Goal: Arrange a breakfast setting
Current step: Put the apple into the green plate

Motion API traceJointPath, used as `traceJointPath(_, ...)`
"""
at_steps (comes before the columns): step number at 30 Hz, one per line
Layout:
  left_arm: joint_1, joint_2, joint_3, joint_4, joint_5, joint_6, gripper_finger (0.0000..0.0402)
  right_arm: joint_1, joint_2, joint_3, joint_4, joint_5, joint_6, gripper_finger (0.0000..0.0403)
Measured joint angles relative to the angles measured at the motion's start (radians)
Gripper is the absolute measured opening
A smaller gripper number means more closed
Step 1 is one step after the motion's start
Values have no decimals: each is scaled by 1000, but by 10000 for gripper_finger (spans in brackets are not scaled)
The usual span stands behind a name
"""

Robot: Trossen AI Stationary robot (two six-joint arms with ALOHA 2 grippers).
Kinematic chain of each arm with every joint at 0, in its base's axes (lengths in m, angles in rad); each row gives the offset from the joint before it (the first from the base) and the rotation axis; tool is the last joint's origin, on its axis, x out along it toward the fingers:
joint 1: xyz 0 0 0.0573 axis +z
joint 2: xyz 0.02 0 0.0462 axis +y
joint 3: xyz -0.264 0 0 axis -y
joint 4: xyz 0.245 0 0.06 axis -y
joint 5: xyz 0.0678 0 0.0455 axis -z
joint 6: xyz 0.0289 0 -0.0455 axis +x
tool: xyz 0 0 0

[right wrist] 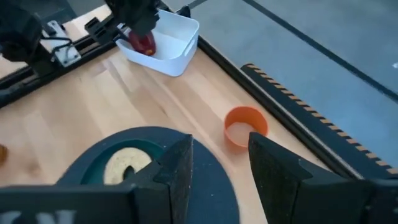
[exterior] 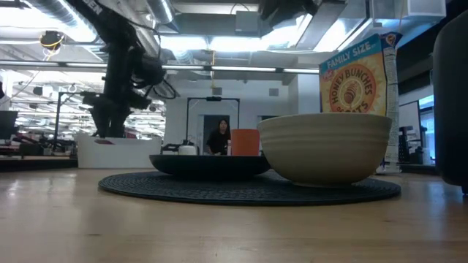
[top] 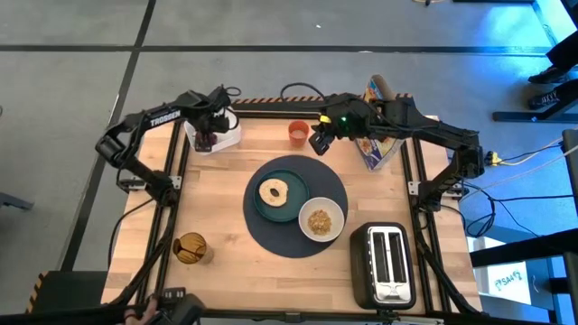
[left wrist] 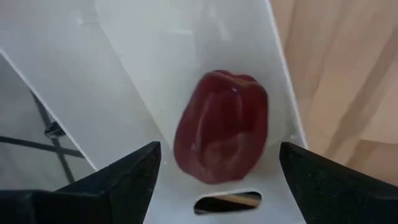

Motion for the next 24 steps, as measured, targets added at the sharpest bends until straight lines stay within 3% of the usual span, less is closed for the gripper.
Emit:
traceJointPath(7, 0, 41, -21, 28, -7, 33, 324, -4, 0, 0, -11, 2, -34, 144)
traceJointPath(24, 22, 194, -22, 49, 20, -52, 321, -3, 0, 0, -32, 3, -53, 144)
